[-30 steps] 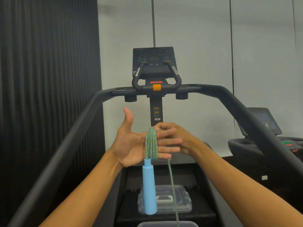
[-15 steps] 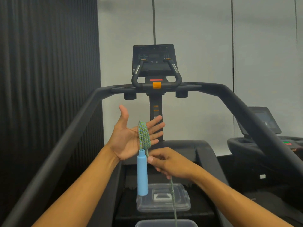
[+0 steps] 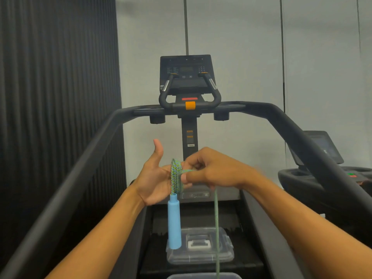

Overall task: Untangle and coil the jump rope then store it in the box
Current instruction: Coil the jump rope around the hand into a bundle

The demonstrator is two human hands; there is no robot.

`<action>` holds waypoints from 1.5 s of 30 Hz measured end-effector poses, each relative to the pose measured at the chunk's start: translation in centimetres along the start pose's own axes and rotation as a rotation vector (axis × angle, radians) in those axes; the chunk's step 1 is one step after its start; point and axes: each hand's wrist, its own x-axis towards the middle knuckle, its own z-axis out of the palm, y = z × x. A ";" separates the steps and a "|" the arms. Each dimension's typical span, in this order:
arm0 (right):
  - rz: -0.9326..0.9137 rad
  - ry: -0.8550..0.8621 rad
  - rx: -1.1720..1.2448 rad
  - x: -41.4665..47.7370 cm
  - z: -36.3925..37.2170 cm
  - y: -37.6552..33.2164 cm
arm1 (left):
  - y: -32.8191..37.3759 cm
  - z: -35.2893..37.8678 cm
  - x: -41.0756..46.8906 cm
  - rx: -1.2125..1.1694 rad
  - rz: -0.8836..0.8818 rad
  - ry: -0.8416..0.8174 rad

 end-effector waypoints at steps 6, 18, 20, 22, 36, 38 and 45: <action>0.038 0.117 -0.038 2.5 -2.7 -0.3 | -0.4 0.0 -0.4 -0.088 -0.068 -0.110; 0.110 0.096 0.219 4.7 -2.2 4.3 | 1.4 1.4 -1.1 -0.054 -0.062 -0.325; 0.118 0.050 0.326 4.8 -1.2 5.0 | 1.6 1.6 -1.1 -0.070 -0.050 -0.335; 0.125 0.043 0.394 4.8 -0.6 5.4 | 1.7 1.8 -1.1 -0.077 -0.052 -0.354; 0.207 -0.025 0.538 2.1 5.4 6.7 | 2.4 1.5 -1.0 -0.143 0.095 -0.184; 0.205 -0.039 0.510 1.4 5.8 6.6 | 2.2 1.1 -1.0 -0.131 0.096 -0.120; 0.155 -0.030 0.159 -0.7 5.3 5.7 | 1.7 -0.2 -1.0 -0.096 0.089 0.039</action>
